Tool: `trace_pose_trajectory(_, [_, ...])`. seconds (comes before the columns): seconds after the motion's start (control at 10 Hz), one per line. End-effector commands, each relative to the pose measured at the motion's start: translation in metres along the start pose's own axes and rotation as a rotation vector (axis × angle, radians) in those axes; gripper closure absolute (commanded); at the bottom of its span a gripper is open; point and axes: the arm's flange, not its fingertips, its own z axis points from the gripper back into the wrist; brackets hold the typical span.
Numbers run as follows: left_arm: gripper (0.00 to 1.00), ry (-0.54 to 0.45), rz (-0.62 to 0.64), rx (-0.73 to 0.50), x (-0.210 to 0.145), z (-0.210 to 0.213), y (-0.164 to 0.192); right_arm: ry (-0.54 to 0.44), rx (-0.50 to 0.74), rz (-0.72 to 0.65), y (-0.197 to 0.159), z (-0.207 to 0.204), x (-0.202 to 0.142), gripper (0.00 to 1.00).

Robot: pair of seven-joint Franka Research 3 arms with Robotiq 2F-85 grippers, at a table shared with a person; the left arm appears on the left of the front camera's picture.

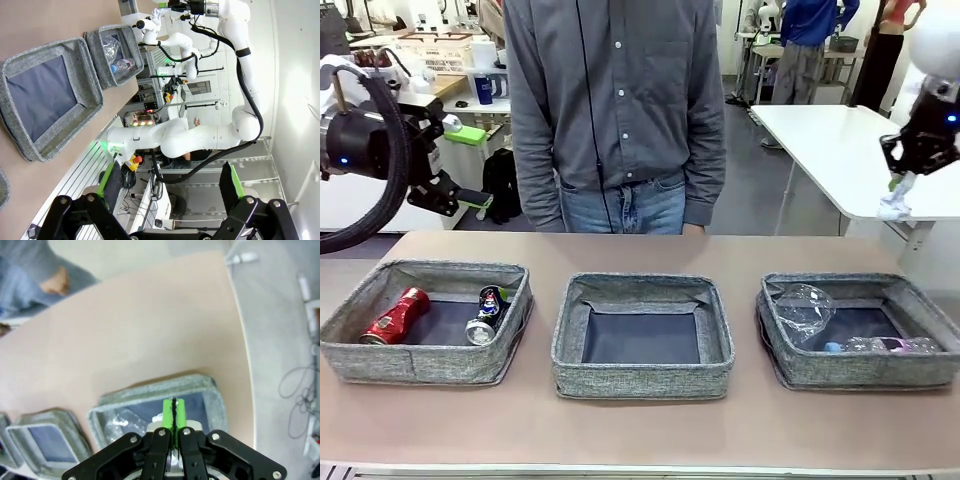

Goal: Sort the waste into the appropriate baskets.
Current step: Pick up the waste item pointed out by the person.

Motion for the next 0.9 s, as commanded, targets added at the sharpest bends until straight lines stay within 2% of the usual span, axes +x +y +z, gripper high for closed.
trace_pose_trajectory(0.0, [0.00,0.004,-0.018,-0.007,-0.001,-0.001,-0.002,0.020,-0.087,-0.023,0.062,0.051,0.004,0.99])
trace_pose_trajectory(0.1, [0.00,0.004,-0.018,-0.007,-0.001,-0.001,-0.002,0.015,-0.090,0.041,0.106,0.086,-0.001,0.99])
trace_pose_trajectory(0.2, [0.00,0.004,-0.018,-0.007,-0.001,-0.001,-0.002,0.013,-0.082,0.047,0.151,0.110,-0.007,0.99])
trace_pose_trajectory(0.3, [0.00,0.004,-0.018,-0.007,-0.001,-0.001,-0.002,0.031,-0.085,0.019,0.192,0.126,-0.016,0.99])
trace_pose_trajectory(0.5, [0.00,0.004,-0.018,-0.007,-0.001,-0.001,-0.002,0.067,-0.023,0.054,0.270,0.152,-0.040,0.99])
trace_pose_trajectory(0.8, [0.00,0.004,-0.018,-0.007,-0.001,-0.001,-0.002,0.130,-0.037,0.212,0.349,0.182,-0.074,0.99])
